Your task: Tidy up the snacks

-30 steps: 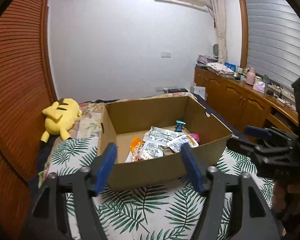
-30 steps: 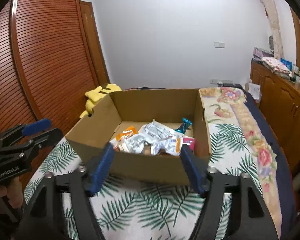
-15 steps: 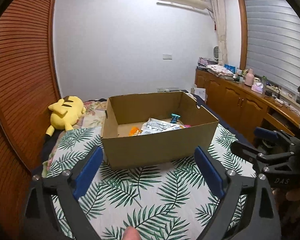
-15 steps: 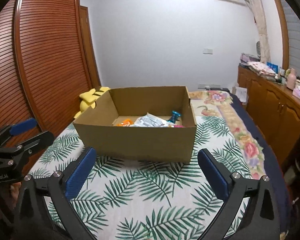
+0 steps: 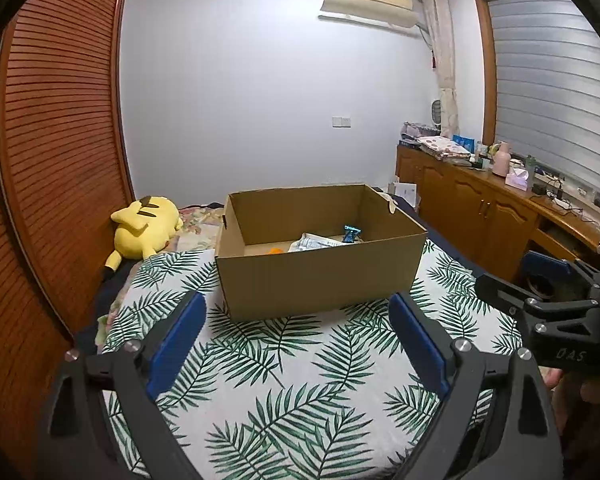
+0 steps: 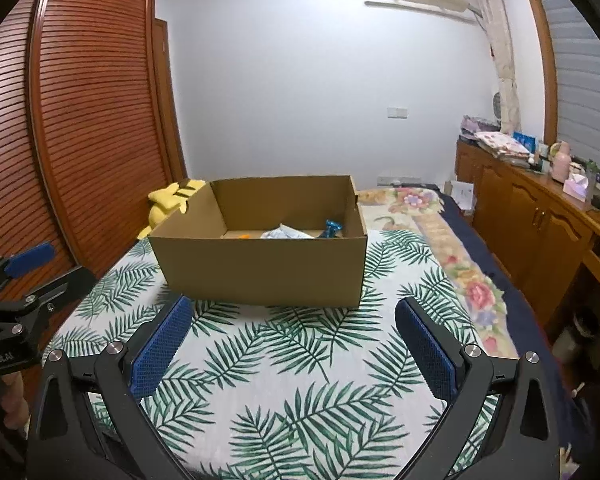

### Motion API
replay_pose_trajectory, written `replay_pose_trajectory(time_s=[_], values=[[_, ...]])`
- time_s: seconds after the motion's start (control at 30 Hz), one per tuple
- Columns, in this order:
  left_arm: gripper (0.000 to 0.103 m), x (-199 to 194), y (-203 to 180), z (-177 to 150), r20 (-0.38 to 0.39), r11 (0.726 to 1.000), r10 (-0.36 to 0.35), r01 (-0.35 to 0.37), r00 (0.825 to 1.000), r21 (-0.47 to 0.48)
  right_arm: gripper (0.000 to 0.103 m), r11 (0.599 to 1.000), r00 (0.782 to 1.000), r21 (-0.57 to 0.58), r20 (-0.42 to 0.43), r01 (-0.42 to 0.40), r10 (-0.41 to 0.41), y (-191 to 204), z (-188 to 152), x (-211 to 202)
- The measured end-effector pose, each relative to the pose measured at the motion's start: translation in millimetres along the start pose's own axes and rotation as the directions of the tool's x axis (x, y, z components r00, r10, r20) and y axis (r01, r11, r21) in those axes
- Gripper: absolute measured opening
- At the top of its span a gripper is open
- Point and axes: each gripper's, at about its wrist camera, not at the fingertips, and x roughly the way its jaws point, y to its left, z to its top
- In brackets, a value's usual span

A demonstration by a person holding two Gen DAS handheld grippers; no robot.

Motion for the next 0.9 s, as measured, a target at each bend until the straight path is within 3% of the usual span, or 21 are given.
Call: replay_pose_trajectory(time_s=[0.5, 0.9], values=[[0.094, -45.7, 1.3, -20.2, 0.017, 1.000, 0.026, -0.026, 1.000, -0.011, 0.103, 1.000, 0.998, -0.015, 0.065, 0.024, -0.023, 10.9, -18.7, -53.9], [0.094, -58.5, 11.1, -24.2, 0.023, 0.999, 0.036, -0.035, 0.999, -0.029, 0.103, 0.999, 0.996, -0.023, 0.077, 0.036, -0.034, 13.8, -17.5, -67.5]])
